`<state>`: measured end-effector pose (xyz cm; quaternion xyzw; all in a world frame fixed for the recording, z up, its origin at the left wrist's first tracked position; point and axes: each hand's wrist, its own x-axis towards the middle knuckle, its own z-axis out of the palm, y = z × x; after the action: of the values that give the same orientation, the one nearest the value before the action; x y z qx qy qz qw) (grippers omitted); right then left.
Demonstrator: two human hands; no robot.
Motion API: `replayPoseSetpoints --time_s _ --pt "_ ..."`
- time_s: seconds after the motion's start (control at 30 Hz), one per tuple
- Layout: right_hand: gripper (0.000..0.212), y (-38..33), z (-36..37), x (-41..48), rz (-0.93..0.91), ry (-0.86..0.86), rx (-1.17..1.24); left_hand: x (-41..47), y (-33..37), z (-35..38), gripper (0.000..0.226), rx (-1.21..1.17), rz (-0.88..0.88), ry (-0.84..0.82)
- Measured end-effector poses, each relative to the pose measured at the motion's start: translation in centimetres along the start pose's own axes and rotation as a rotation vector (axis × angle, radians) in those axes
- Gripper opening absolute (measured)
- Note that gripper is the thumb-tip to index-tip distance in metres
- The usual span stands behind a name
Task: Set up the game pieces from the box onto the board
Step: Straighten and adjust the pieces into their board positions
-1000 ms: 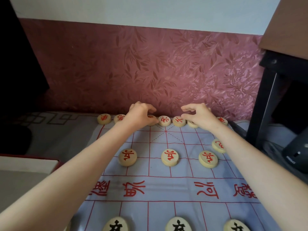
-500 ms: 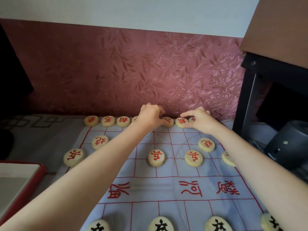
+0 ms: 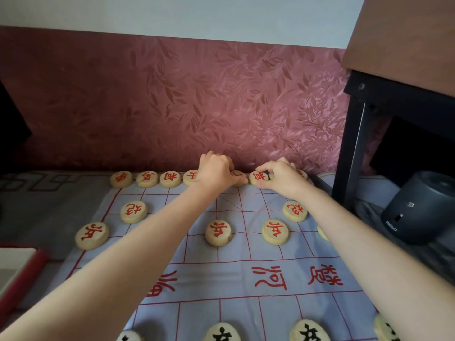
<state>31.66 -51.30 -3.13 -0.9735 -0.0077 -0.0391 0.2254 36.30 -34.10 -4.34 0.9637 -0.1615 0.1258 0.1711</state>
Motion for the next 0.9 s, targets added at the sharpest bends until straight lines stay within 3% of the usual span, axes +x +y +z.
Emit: replayPoseSetpoints --time_s 0.4,0.7,0.9 --pt "0.041 1.0 1.4 1.1 -0.017 0.011 0.000 0.2 0.0 -0.5 0.051 -0.120 0.014 -0.280" --pt "0.043 0.7 1.0 0.8 -0.019 -0.002 -0.020 -0.7 0.4 -0.8 0.065 -0.090 -0.014 -0.092" --pt "0.044 0.5 0.8 0.4 -0.007 0.012 -0.017 -0.8 0.1 -0.3 0.051 -0.090 -0.014 -0.067"
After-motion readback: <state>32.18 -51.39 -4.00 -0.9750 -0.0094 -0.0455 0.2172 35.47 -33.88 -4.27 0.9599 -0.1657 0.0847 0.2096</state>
